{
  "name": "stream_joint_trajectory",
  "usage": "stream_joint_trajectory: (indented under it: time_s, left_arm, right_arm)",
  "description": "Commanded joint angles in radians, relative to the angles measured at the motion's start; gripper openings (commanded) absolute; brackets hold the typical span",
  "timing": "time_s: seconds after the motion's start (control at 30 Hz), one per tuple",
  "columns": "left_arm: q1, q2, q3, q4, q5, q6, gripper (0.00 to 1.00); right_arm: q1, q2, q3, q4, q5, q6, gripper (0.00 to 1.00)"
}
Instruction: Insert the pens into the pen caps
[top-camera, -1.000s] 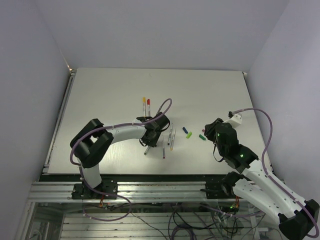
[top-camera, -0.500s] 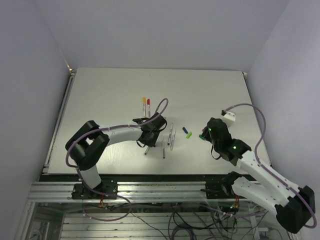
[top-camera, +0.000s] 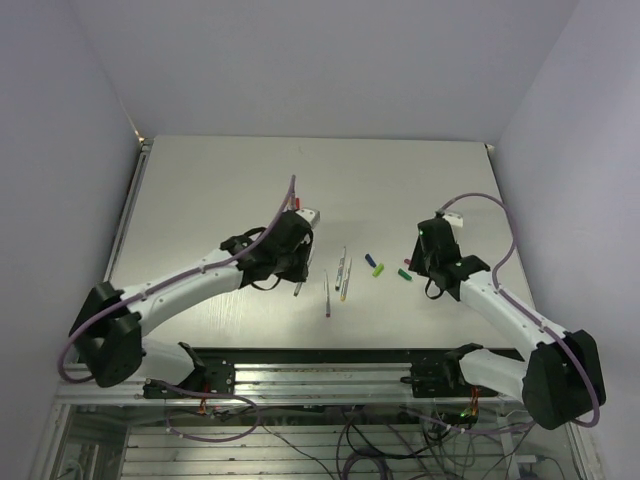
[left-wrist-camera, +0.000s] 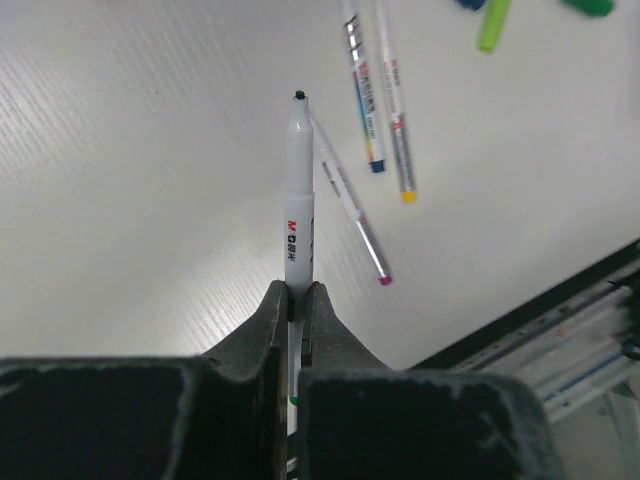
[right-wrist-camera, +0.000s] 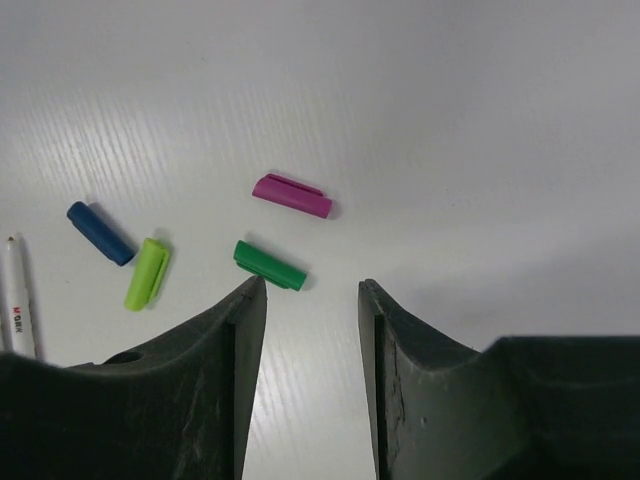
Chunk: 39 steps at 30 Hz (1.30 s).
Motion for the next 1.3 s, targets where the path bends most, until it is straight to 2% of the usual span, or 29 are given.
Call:
stream_joint_trajectory:
  time_s: [0.0,0.3,1.27]
  left_arm:
    - [0.002,-0.087,-0.042,0.019,0.081,-0.045,0.07]
    - [0.002,-0.165,-0.112,0.061,0.117,-0.082,0.07]
    - [0.003,-0.154,-0.161,0.125,0.182,-0.104,0.07]
  right_arm:
    - [-0.053,0.033,0.02,0.051,-0.125,-0.082,0.41]
    - [-0.066,0.097,0.012,0.085,-0.197,-0.096,0.39]
    - [-0.064,0.288,0.025,0.149,-0.247,-0.128,0.36]
